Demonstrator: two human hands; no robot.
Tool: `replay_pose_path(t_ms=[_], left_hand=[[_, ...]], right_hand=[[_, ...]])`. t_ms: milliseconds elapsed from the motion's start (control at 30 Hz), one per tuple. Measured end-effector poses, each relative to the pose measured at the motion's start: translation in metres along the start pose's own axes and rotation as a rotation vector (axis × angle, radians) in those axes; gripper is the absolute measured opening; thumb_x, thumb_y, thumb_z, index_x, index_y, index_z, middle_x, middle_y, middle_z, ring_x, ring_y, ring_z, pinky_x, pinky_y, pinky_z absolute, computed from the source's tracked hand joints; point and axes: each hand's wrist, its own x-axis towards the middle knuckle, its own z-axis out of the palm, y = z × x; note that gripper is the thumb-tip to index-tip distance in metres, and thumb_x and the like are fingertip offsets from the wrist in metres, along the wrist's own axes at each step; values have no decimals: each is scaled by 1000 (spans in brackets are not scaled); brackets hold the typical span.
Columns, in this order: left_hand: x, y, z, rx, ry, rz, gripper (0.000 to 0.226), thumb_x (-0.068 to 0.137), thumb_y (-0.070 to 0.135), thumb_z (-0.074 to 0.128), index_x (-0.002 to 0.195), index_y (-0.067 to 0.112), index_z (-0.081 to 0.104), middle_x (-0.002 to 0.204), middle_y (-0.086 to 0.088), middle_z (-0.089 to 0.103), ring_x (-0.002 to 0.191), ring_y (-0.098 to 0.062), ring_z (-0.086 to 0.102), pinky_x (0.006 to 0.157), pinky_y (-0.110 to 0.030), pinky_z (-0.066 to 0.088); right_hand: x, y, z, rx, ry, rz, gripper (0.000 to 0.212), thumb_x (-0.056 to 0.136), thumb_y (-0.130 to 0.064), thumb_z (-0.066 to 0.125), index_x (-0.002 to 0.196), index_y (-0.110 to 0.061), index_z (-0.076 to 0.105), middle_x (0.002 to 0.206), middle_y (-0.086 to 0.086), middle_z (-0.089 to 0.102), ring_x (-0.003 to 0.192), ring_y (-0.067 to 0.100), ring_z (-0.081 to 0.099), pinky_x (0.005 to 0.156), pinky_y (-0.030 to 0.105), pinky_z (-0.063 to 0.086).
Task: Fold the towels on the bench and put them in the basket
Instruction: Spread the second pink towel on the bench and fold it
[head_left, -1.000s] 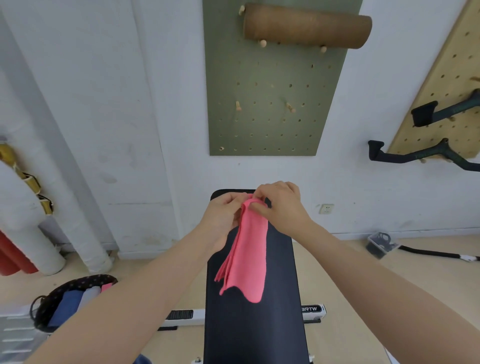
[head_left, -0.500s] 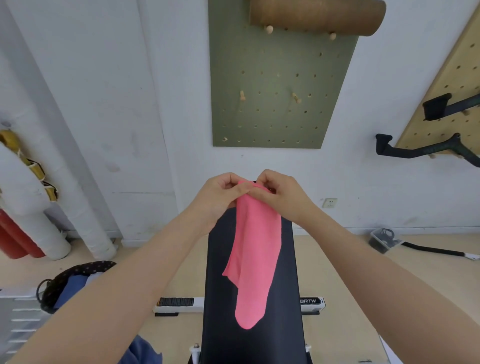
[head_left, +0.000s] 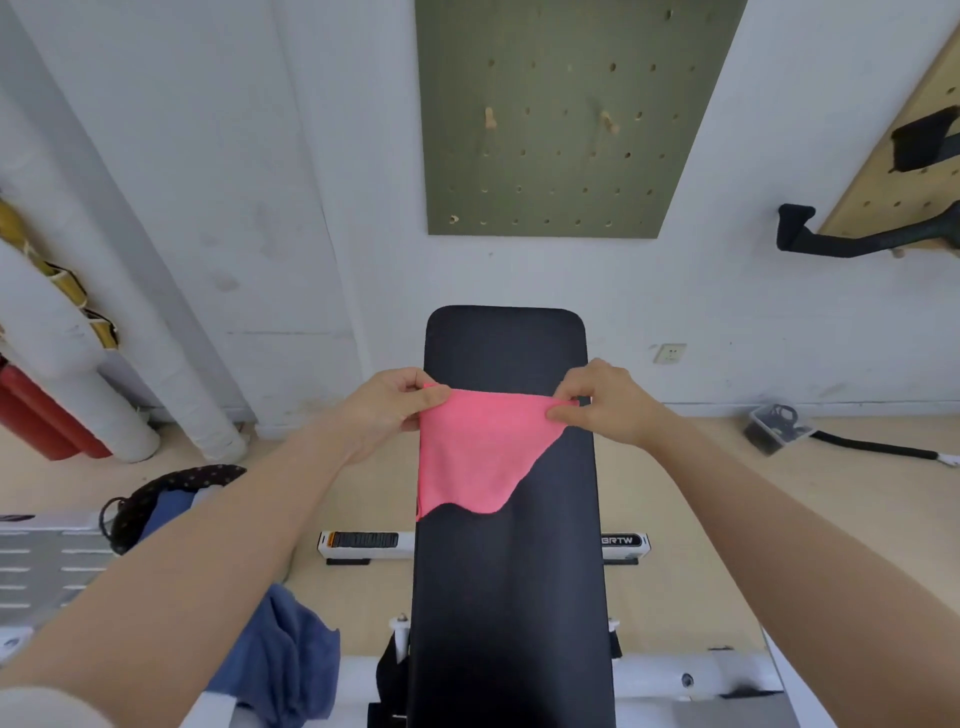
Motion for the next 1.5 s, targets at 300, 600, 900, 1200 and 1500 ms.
replay_pose_path(t_ms=[300, 600, 900, 1200, 1500], left_hand=[[25, -40, 18, 88, -240, -233, 15, 89, 13, 60, 75, 15, 54, 71, 3, 67, 66, -8, 65, 72, -23, 54], [118, -129, 45, 422, 100, -237, 12, 88, 23, 61, 81, 14, 57, 77, 4, 57, 64, -10, 48, 55, -22, 36], [217, -145, 47, 466, 374, -173, 9, 89, 20, 55, 81, 17, 52, 68, 0, 64, 65, -18, 63, 77, -36, 55], [180, -209, 76, 1201, 238, 562, 46, 81, 15, 43, 124, 2, 55, 135, -18, 50, 121, -35, 52, 100, -45, 41], [176, -258, 82, 1544, -85, 457, 83, 83, 58, 31, 147, 8, 14, 155, -11, 19, 142, -25, 22, 115, -37, 8]], right_hand=[[-13, 41, 29, 835, -258, 310, 30, 90, -8, 55, 63, -14, 46, 67, -3, 55, 64, 7, 55, 68, 17, 46], [63, 119, 112, 247, 24, 435, 34, 91, -14, 54, 125, -18, 54, 94, 5, 62, 82, 23, 57, 77, 32, 47], [156, 153, 130, 246, 168, 450, 18, 91, -9, 42, 96, -14, 58, 96, 9, 64, 86, 32, 65, 81, 43, 53], [91, 158, 209, -194, 325, -107, 44, 85, -10, 33, 126, -9, 50, 139, 12, 42, 123, 28, 42, 101, 45, 42], [33, 203, 254, -556, 6, -77, 68, 90, -49, 28, 148, -16, 15, 155, -3, 14, 140, 20, 19, 113, 46, 14]])
